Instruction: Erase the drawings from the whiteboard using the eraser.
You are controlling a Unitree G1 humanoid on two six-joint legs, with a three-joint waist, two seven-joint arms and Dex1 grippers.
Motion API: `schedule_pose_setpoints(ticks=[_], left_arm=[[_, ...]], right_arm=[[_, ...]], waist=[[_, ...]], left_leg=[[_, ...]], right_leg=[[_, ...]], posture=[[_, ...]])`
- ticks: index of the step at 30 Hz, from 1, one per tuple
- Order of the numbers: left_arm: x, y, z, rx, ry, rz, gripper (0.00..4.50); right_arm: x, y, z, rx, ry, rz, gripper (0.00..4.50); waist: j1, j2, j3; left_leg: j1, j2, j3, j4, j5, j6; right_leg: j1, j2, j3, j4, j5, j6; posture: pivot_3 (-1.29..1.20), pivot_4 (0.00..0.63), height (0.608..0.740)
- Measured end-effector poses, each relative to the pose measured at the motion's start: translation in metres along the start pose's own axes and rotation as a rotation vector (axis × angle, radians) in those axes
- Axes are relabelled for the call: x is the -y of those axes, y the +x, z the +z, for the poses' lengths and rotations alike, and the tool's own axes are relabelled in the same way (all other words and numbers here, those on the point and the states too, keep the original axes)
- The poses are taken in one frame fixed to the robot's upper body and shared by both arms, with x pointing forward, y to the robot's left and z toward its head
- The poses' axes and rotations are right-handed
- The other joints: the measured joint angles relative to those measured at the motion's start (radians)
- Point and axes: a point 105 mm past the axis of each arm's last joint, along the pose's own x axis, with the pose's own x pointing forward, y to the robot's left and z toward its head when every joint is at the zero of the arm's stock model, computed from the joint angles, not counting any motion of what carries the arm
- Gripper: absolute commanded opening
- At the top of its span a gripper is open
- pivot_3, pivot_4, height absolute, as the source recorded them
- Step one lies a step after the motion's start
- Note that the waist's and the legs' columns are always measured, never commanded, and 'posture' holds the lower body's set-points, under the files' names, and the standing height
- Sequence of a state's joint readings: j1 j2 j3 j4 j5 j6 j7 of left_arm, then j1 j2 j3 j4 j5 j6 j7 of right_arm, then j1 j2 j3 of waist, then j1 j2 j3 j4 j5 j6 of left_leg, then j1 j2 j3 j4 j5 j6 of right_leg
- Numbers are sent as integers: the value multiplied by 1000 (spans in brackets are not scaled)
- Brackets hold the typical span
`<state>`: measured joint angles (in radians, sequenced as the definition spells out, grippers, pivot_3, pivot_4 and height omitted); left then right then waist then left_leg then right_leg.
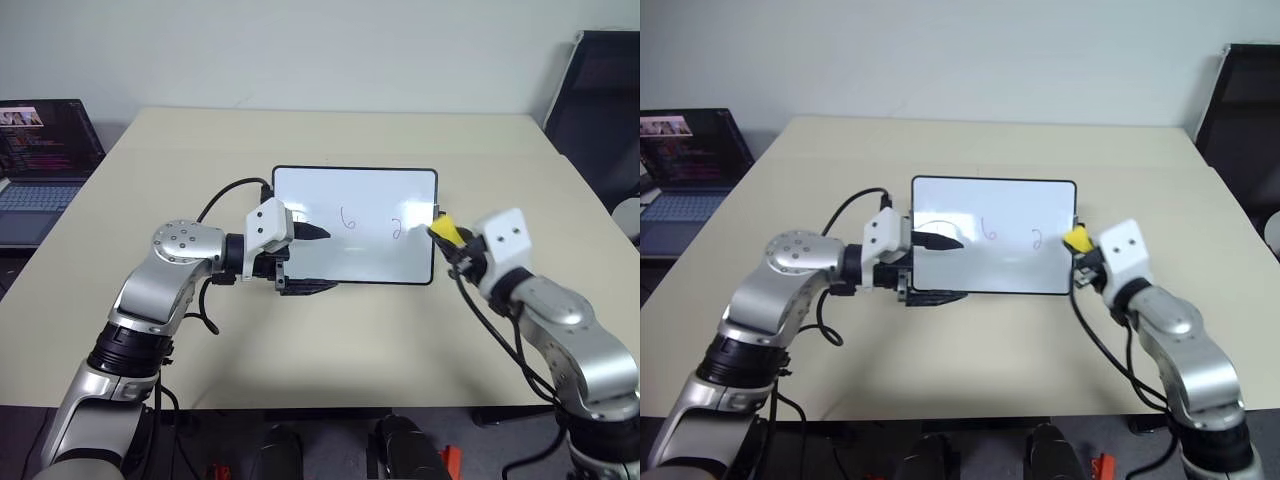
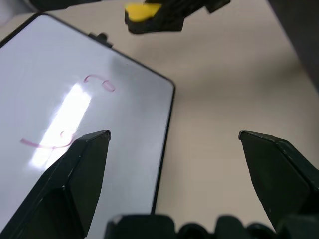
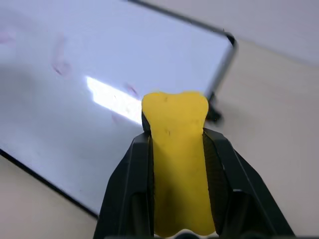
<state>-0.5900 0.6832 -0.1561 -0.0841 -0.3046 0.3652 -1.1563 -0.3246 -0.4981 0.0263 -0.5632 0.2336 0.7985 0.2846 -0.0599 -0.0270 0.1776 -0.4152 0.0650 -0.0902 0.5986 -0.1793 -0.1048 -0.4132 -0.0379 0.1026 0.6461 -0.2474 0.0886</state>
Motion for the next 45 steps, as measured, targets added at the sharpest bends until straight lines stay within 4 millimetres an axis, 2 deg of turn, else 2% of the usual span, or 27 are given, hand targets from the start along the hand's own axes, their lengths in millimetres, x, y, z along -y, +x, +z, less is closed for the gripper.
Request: schedule_pose_setpoints(ticks=[2,7,12,16,20,24,28,31,33,36,42,45], left_arm=[[-2,0,-2,-6,-11,23,4500],[2,-2,-14,-27,-77,32,4500],[10,-5,-17,-30,-102,8,4500],[14,-8,-20,-31,-118,1,4500],[16,-9,-19,-28,-125,0,4500],[16,-9,-18,-25,-124,-1,4500],[16,-9,-18,-23,-124,-3,4500],[18,-8,-15,-12,-124,-16,4500],[23,-8,-12,5,-123,-37,4500],[26,-7,-11,15,-129,-52,4500],[27,-7,-12,14,-134,-56,4500],[27,-7,-11,18,-127,-56,4500]], right_arm=[[-5,13,4,1,-42,24,997],[-12,42,-12,-77,-157,47,996],[-8,61,-7,-60,-266,-9,996],[-9,60,-12,-77,-308,2,996],[-17,48,-27,-138,-379,107,995],[-26,44,-34,-169,-426,171,995],[-22,52,-26,-127,-455,98,995],[-4,58,-14,-96,-505,-17,995],[0,58,-12,-94,-509,-30,995],[-6,55,-17,-114,-501,24,994],[-30,41,-39,-201,-488,196,994],[-33,41,-41,-207,-488,204,994]], waist=[[1,0,0],[4,-1,1],[2,-1,0],[2,-1,0],[4,-1,0],[0,-1,0],[-2,-1,0],[0,-1,0],[2,-1,0],[2,-1,0],[2,-2,0],[0,-2,0]], left_leg=[[-1,0,0,0,0,0],[-3,0,0,-4,0,0],[-2,0,0,-5,0,0],[-1,0,0,-4,0,0],[0,0,0,-1,0,0],[1,0,0,1,0,0],[1,0,0,2,0,0],[0,0,0,3,0,0],[-1,0,0,2,0,0],[0,0,-1,0,0,0],[1,0,-1,2,0,0],[1,0,-1,5,0,0]], right_leg=[[0,0,0,-1,0,0],[-3,0,0,-1,-1,0],[-4,0,-1,1,-1,1],[-2,0,-1,1,-1,0],[0,0,0,1,-1,0],[1,0,0,1,-1,-1],[1,0,0,2,0,-1],[1,0,0,1,0,-1],[1,0,0,1,0,-1],[1,1,-1,1,-1,-1],[3,1,-1,1,-1,-1],[3,1,0,1,-1,-1]], posture=[[0,150,740],[0,150,740],[0,150,740],[0,150,740],[0,150,740],[0,150,740],[0,150,740],[0,150,740],[0,150,740],[0,150,740],[0,150,740],[0,150,740]])
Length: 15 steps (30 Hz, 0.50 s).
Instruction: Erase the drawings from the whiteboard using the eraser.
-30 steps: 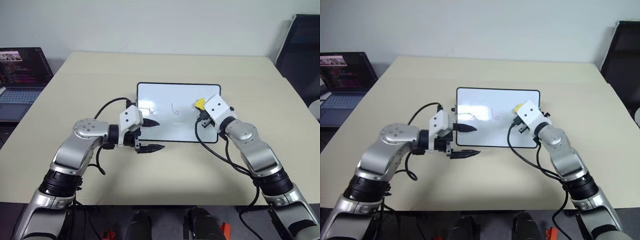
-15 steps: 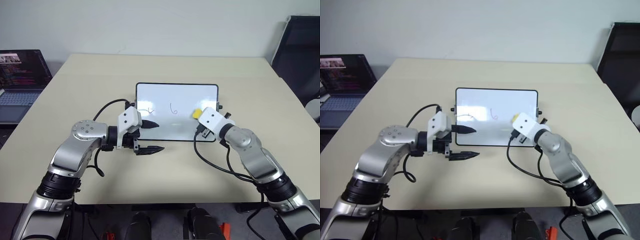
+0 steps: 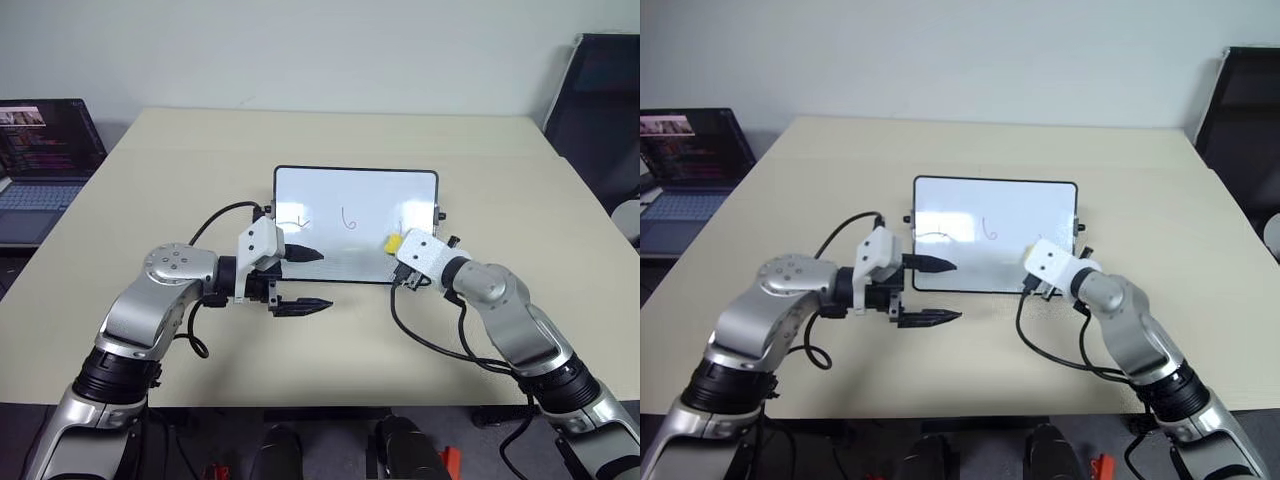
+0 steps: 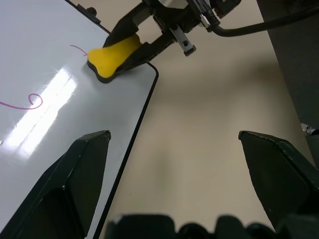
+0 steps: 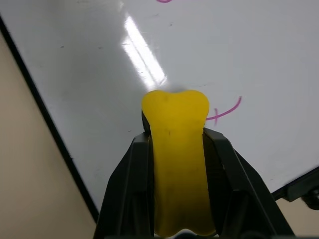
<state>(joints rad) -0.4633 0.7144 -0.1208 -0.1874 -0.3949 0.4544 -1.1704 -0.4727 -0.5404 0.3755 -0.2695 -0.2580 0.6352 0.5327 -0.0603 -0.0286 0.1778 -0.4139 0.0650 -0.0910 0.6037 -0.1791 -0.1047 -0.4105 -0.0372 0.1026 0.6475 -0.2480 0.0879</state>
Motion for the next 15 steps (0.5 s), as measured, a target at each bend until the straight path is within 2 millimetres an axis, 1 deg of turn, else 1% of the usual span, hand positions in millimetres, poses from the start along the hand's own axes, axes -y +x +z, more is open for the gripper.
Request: schedule_pose_setpoints(ticks=[2,4,6,7,11,15], left_arm=[[0,0,0,1,2,0,4500],[0,0,0,1,2,0,4500],[1,0,-1,1,-1,-1,4500],[1,0,-2,0,-4,-1,4500],[2,0,-4,-1,-12,-3,4500],[3,0,-4,0,-11,-8,4500]], right_arm=[[4,4,3,12,-2,-48,994],[18,6,6,23,-13,-132,994],[36,4,4,13,-21,-206,994],[40,3,3,9,-26,-220,994],[34,0,2,4,-29,-174,994],[12,-4,-4,-23,-24,-48,994]], waist=[[-1,0,0],[-1,0,0],[1,0,0],[3,0,0],[3,0,0],[3,0,0]], left_leg=[[0,0,0,2,0,0],[-1,0,0,3,0,0],[-2,0,0,4,0,0],[-2,0,0,3,0,0],[-2,0,0,1,0,0],[-2,0,0,0,0,0]], right_leg=[[0,0,0,0,0,0],[0,0,0,0,0,0],[0,0,0,0,0,0],[0,0,0,0,0,0],[0,0,0,0,0,0],[0,0,0,0,0,0]], posture=[[0,150,740],[0,150,740],[0,150,740],[0,150,740],[0,150,740],[0,150,740]])
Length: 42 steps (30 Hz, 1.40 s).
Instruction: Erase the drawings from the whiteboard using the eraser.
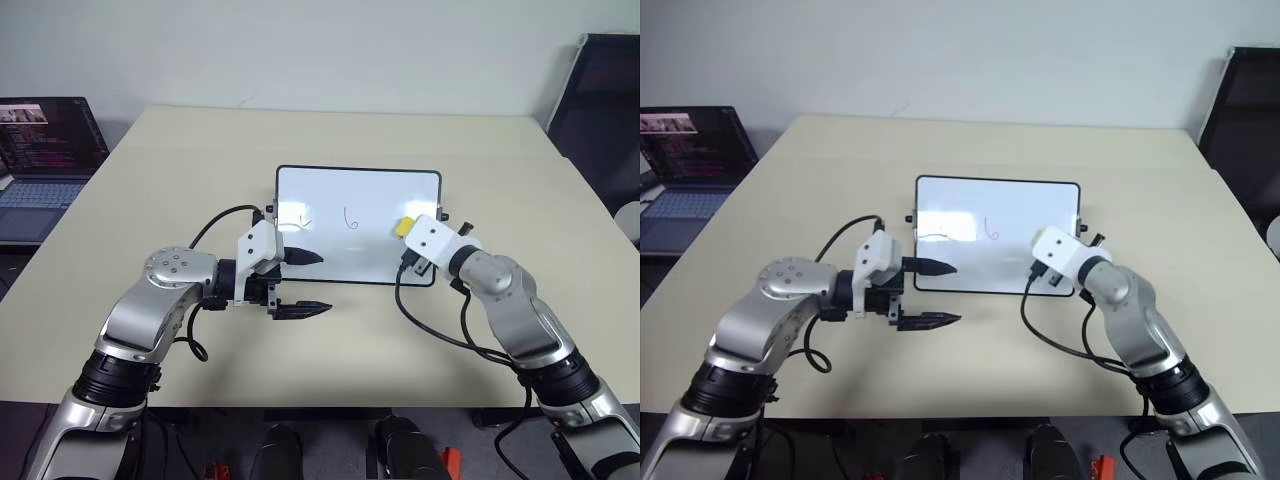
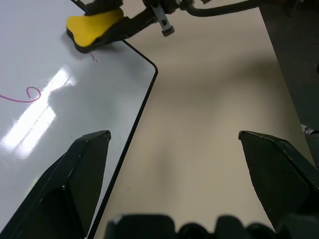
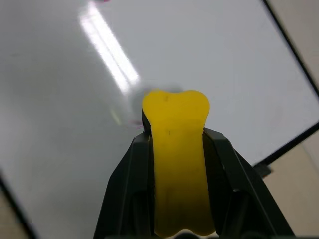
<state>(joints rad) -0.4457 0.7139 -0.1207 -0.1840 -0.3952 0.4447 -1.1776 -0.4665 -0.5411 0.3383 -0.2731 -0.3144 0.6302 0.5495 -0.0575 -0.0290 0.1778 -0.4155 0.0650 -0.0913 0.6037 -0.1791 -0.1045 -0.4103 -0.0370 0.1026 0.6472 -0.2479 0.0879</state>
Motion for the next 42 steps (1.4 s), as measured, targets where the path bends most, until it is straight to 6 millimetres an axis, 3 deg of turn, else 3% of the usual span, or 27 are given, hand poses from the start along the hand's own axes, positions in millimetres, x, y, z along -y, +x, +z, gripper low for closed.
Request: schedule_pose_setpoints(ticks=[3,6,11,13,17,23,29,36,42], left_arm=[[1,0,-1,3,3,-10,4500],[1,-1,-1,5,7,-11,4500],[1,0,-1,5,5,-11,4500],[1,0,-1,5,3,-11,4500],[1,0,0,6,-6,-13,4500],[1,1,4,14,-5,-15,4500],[-2,1,6,16,-11,0,4500],[-15,-11,11,52,-31,113,4500],[-26,-35,6,74,-86,264,4500]], right_arm=[[-16,-2,-1,-6,15,79,993],[-15,0,-2,-9,12,66,993],[23,7,4,5,-43,-149,987],[28,6,3,3,-41,-166,987],[22,3,2,3,-40,-117,987],[-17,-3,-2,-12,-15,85,986],[-10,4,2,7,0,32,986],[15,-6,9,93,322,-75,986],[4,-26,10,175,504,-18,986]], waist=[[-4,0,0],[-4,0,0],[-4,0,1],[-1,0,1],[-1,-1,0],[-7,-1,0],[-8,-2,1],[-4,-1,2],[-1,-1,2]], left_leg=[[0,0,0,2,0,0],[0,0,0,3,0,0],[-1,0,1,4,0,0],[-1,0,1,4,1,0],[-1,0,1,1,0,0],[0,0,1,0,0,0],[0,0,1,3,0,0],[-3,0,1,-2,0,0],[-3,0,-1,-13,0,1]], right_leg=[[0,0,0,0,0,0],[0,0,0,0,0,0],[-1,0,1,-1,0,0],[0,0,1,0,0,0],[0,0,1,0,0,0],[0,0,1,0,0,0],[0,0,1,-1,0,0],[-2,0,1,-1,0,0],[-5,0,-3,0,-4,1]], posture=[[0,150,740],[0,150,740],[0,150,740],[0,150,740],[0,150,740],[0,150,740],[0,150,740],[0,150,740],[0,150,740]])
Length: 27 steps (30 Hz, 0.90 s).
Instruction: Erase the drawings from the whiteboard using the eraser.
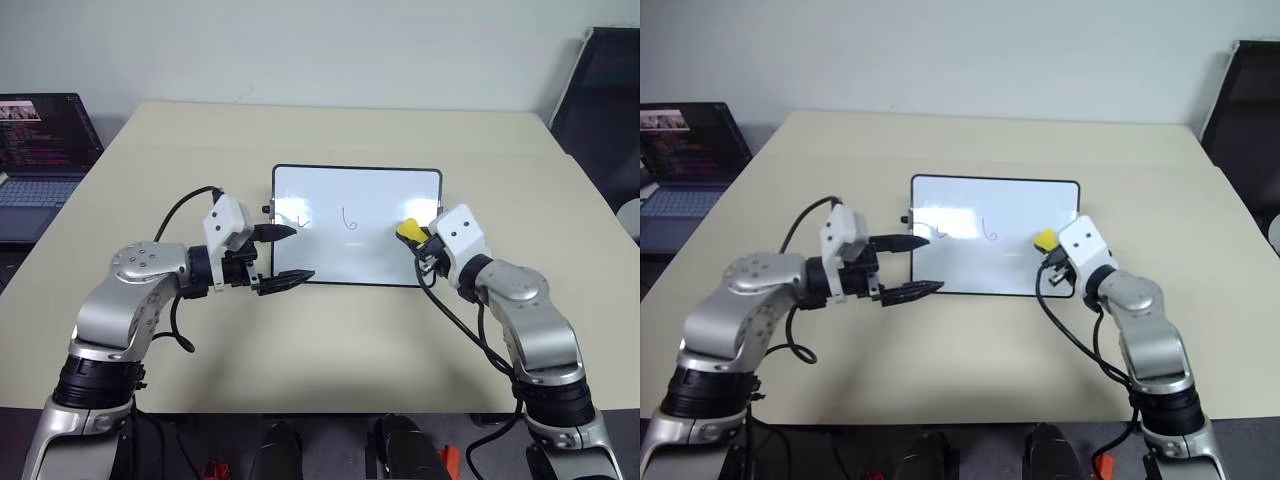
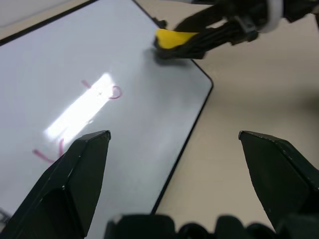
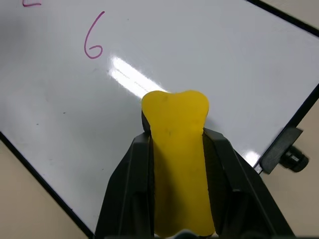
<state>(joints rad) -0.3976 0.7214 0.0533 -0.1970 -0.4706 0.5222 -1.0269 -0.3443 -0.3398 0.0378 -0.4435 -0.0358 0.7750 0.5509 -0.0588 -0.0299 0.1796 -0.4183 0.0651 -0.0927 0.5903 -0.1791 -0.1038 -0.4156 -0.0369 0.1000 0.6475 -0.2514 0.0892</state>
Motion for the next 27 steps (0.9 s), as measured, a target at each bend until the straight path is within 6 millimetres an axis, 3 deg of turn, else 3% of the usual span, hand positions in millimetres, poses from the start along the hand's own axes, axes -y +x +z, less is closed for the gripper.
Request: schedule_pose_setpoints(ticks=[6,16,27], left_arm=[[0,-13,-10,8,-77,86,4500],[3,-19,-22,-12,-122,135,4500],[1,-23,-18,-23,-99,148,4500]], right_arm=[[-20,-15,8,71,72,71,986],[-48,-21,-3,63,125,212,986],[-52,-16,12,119,73,263,986]], waist=[[0,0,0],[0,0,0],[1,0,0]], left_leg=[[0,0,0,0,0,-1],[1,0,0,3,0,-1],[1,0,0,2,0,-1]], right_leg=[[0,0,0,-1,-4,1],[1,0,1,0,-3,-4],[1,0,0,-1,-3,-4]], posture=[[0,150,740],[0,150,740],[0,150,740]])
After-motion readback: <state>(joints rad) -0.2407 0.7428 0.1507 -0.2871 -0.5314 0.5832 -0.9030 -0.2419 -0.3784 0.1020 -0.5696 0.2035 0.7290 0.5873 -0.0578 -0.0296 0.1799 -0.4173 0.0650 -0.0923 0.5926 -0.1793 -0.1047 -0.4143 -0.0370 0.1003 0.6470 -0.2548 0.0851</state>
